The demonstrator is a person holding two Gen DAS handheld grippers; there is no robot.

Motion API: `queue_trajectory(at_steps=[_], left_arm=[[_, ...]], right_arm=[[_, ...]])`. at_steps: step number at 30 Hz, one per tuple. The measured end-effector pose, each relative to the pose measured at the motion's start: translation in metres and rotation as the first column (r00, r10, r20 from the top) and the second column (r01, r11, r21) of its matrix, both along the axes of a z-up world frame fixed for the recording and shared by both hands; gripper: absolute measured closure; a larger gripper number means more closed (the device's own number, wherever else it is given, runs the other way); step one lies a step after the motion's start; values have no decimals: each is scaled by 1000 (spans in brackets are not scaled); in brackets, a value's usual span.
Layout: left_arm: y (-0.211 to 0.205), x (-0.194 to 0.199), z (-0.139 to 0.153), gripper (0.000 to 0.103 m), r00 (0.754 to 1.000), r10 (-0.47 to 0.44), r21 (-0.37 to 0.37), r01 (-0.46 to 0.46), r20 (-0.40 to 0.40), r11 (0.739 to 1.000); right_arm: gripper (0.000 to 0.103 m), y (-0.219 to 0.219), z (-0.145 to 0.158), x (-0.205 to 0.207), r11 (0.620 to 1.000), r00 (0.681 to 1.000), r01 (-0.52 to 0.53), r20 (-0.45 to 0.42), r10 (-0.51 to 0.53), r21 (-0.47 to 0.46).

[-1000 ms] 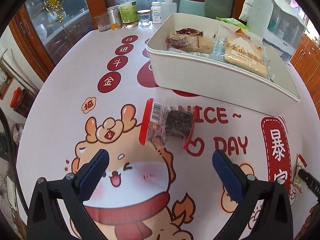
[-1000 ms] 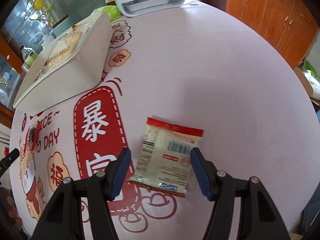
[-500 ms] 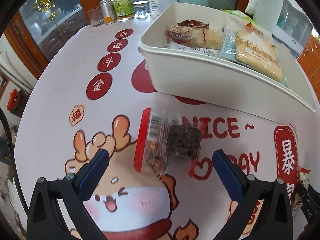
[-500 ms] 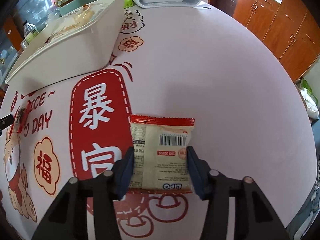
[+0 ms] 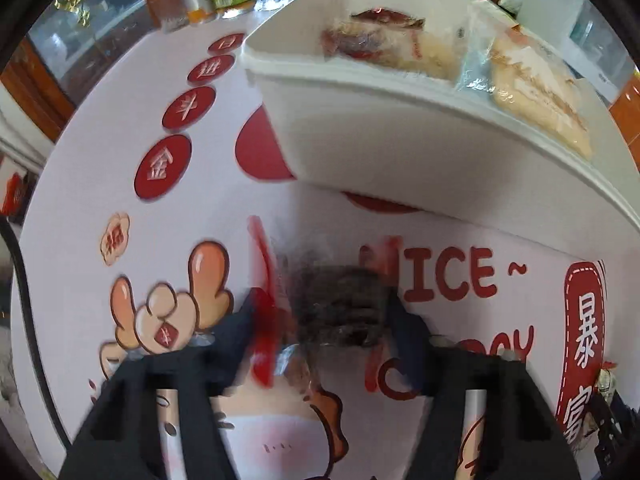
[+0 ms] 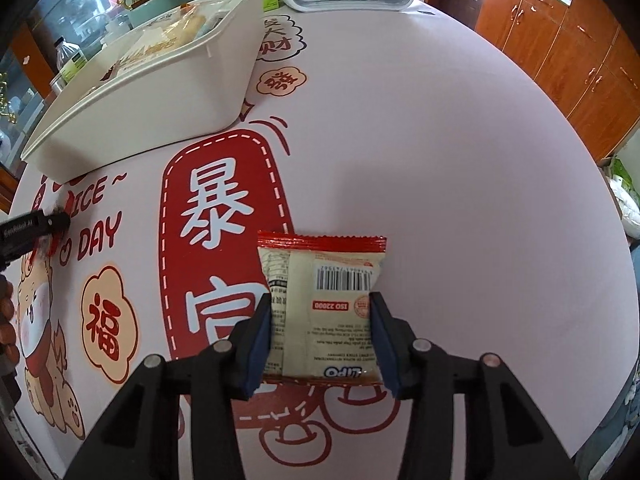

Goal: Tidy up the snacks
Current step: 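Grasp the red-capped dark cake pack with the left gripper while the right grasps the LIPO pack, then carry both packs over the tray and open both grippers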

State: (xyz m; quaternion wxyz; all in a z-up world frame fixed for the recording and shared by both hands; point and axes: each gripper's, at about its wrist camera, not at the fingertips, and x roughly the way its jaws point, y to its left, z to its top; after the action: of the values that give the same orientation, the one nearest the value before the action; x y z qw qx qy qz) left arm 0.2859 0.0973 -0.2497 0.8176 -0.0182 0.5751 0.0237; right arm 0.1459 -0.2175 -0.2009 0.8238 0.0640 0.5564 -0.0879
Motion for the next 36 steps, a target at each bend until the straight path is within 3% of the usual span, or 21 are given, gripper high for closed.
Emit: queue_trajectory(at_steps=[4,8,14,20,22,29,30,36], left_arm=[[0,-7,6,58,1000,-10,-5,10,-3,1000],[4,-24,14,60,1000,8,-6,-8,0,1000],[-2,-55,61,60,997,-11,-20,12,78,1000],[-21,-71,146,60,975,-81,-35,90,208,995],[-25,-59,158,60,969,-96,-27,105,230,994],[-45,-25,243,60,932,-146,2,154,332,988],[-46,-25,246,60,930,-147,4,155,337,988],[-55,11,283,60,905,-161,29,162,394,986]], right_arm=[[57,6,-10,-4,999,1000,-21,-1,21,24],[57,15,-8,-9,997,998,-57,-4,58,58],[57,33,14,-11,987,991,-129,47,125,92],[57,52,70,6,969,964,-224,174,203,108],[57,59,95,15,960,945,-261,228,234,97],[57,73,192,61,942,861,-334,417,292,30],[57,76,217,74,941,841,-338,455,295,14],[57,80,261,110,945,807,-326,516,289,-20]])
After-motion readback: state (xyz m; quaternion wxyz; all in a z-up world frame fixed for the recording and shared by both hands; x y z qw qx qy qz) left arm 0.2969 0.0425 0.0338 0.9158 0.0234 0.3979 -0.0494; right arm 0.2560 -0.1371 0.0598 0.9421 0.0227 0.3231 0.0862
